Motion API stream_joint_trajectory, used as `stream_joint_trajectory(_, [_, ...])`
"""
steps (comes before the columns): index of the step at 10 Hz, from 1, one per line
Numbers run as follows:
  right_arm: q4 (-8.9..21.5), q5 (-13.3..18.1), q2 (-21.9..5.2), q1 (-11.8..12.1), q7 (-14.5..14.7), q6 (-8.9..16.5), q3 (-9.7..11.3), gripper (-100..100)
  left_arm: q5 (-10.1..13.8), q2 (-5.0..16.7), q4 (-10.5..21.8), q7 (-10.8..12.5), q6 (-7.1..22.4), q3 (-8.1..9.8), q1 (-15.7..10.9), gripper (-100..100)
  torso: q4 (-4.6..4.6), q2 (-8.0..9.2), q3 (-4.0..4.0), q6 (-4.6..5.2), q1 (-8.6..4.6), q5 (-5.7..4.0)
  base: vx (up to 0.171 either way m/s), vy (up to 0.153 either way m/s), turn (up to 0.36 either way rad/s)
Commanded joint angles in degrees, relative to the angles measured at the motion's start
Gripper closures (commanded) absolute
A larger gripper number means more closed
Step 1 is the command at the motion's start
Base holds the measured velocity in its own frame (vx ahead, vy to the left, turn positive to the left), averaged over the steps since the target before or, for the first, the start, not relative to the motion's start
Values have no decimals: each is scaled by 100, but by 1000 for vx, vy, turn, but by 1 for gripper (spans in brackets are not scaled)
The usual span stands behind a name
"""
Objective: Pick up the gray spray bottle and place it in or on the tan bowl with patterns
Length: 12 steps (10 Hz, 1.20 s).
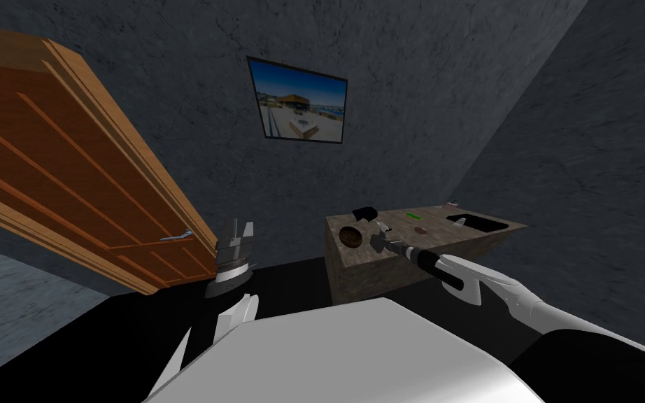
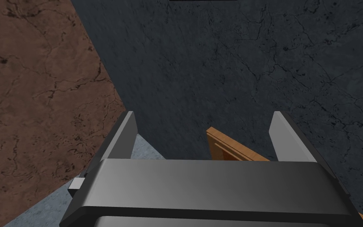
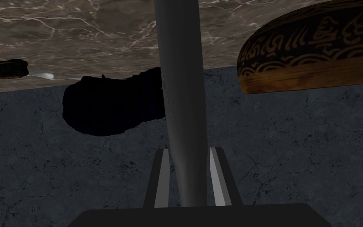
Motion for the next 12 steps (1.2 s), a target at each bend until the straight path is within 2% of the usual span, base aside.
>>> stream_joint_trajectory(1, [-103,-160,-91,91,-99,47,-106,100,0,0,0,0,0,0,0,0,0,0,0,0,0,0,-71,20,-16])
stream_joint_trajectory(2, [-207,-342,-221,173,-207,97,-212,100,0,0,0,0,0,0,0,0,3,14,8,3,5,-1,-83,33,-37])
stream_joint_trajectory(8, [-607,-926,-743,480,-591,282,-591,100,0,0,0,0,0,0,0,0,6,13,10,3,9,-3,-54,31,-29])
stream_joint_trajectory(9, [-745,-1092,-919,578,-711,342,-714,100,0,0,0,0,0,0,0,0,6,13,10,3,6,-4,-55,35,-29])
stream_joint_trajectory(12, [-983,-1304,-1222,737,-898,439,-907,100,0,0,0,0,0,0,0,0,6,10,9,0,13,-4,-36,40,-20])
